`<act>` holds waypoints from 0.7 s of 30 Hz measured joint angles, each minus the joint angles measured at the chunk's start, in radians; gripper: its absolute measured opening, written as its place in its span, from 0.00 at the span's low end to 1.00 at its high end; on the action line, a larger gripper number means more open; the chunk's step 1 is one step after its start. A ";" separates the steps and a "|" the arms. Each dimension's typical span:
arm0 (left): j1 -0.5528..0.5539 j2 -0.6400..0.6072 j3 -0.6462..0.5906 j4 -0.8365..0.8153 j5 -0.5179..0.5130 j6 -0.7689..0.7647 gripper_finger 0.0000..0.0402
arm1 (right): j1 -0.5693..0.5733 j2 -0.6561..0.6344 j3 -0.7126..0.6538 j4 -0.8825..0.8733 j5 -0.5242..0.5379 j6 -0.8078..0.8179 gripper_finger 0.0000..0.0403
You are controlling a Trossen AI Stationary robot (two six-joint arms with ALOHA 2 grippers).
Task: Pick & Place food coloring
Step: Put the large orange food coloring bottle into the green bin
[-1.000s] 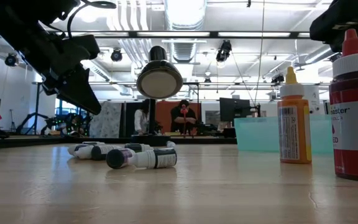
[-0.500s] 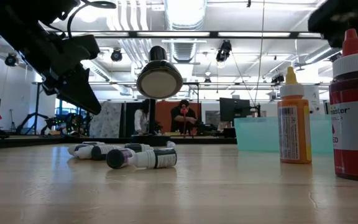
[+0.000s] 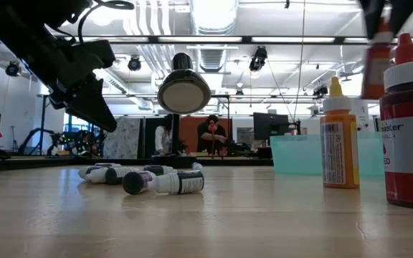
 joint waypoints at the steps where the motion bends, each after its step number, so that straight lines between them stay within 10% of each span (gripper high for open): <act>1: 0.000 0.000 0.000 0.000 0.000 0.000 0.20 | -0.032 -0.001 0.001 -0.003 0.021 -0.033 0.28; 11: 0.000 0.000 0.000 0.000 0.000 -0.016 0.20 | -0.408 -0.003 -0.121 0.148 -0.071 -0.481 0.28; 21: -0.001 0.000 0.000 -0.012 0.006 -0.089 0.20 | -0.595 -0.129 -0.380 0.312 -0.159 -0.520 0.27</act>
